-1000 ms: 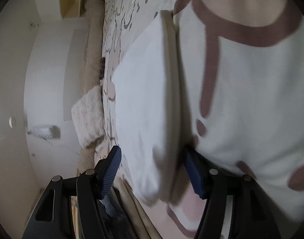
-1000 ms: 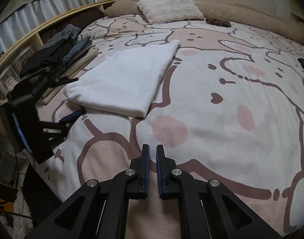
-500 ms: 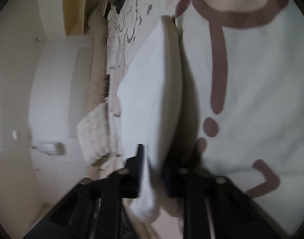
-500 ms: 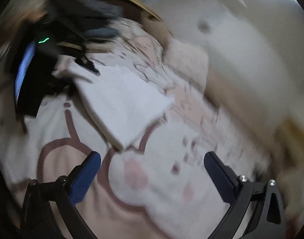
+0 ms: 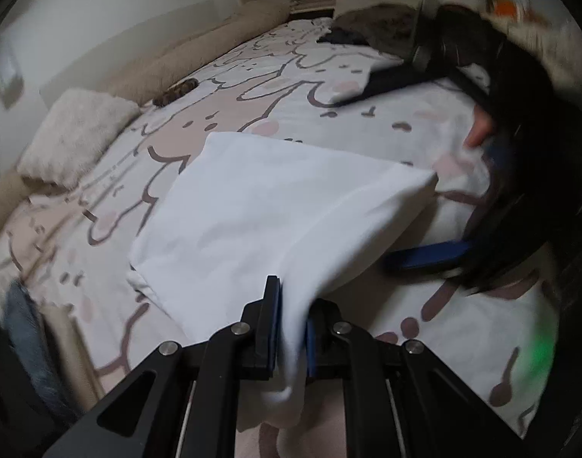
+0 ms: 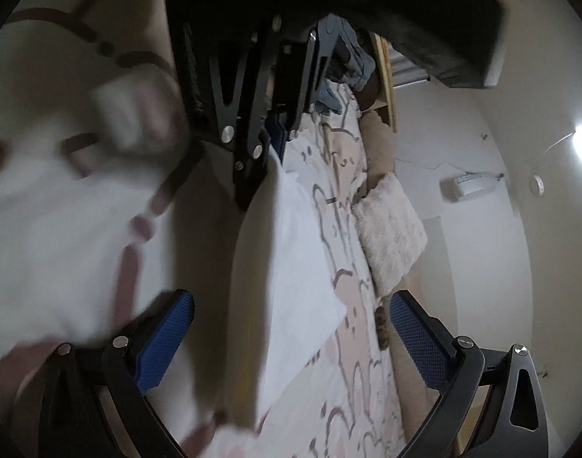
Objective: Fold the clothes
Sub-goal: 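Grasp the folded white T-shirt edges with both tools, then lift the folded T-shirt with both tools and carry it toward the clothes stack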
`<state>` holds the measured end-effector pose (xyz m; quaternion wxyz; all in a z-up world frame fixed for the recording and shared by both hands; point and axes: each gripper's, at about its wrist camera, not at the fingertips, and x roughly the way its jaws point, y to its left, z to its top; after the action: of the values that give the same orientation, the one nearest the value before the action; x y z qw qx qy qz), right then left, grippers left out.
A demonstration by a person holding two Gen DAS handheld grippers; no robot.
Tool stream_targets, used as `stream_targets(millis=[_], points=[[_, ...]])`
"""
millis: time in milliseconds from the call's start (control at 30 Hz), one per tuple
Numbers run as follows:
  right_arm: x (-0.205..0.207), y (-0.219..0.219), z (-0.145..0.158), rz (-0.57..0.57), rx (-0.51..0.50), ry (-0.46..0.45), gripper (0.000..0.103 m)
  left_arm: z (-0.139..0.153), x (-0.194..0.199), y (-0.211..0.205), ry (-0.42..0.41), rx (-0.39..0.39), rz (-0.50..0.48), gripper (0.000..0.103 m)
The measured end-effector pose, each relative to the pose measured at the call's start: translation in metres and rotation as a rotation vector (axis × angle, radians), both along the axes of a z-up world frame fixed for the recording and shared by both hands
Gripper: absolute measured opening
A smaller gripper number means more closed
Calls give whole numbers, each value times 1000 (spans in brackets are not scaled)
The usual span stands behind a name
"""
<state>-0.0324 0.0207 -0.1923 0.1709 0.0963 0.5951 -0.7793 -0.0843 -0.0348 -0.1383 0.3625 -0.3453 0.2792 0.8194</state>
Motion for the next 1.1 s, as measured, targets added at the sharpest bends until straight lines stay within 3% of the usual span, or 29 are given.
stream_targets(millis=[67, 133, 200, 300, 333, 400, 467, 667, 933, 1000, 1033, 1067, 1100], points=[[-9, -7, -11, -1, 20, 40, 79, 1, 2, 0, 5, 7, 2, 12], [-15, -11, -23, -9, 65, 75, 49, -6, 16, -4, 56, -31, -4, 12], [-17, -6, -31, -19, 93, 85, 40, -11, 25, -4, 154, -115, -24, 13], [-19, 8, -32, -40, 103, 93, 37, -33, 50, 8, 388, -330, -102, 19], [-19, 10, -32, -38, 103, 90, 36, -44, 57, 13, 470, -410, -132, 23], [-18, 14, -33, -31, 103, 85, 29, -64, 70, 17, 601, -542, -184, 45], [-17, 14, -35, -22, 107, 84, 23, -76, 81, 18, 710, -620, -215, 45], [-9, 17, -31, -6, 50, 109, 20, -86, 78, 6, 814, -761, -247, 49], [-4, 17, -31, -7, 19, 130, 20, -111, 83, 5, 971, -866, -342, 48], [-3, 17, -30, -7, 17, 123, 20, -113, 78, 7, 967, -882, -286, 48], [-3, 16, -30, -6, 16, 118, 20, -114, 75, 7, 946, -882, -255, 45], [-4, 17, -30, -5, 14, 110, 19, -115, 73, 7, 924, -882, -223, 31], [-4, 17, -28, 0, 13, 96, 12, -116, 68, 7, 858, -873, -190, 13]])
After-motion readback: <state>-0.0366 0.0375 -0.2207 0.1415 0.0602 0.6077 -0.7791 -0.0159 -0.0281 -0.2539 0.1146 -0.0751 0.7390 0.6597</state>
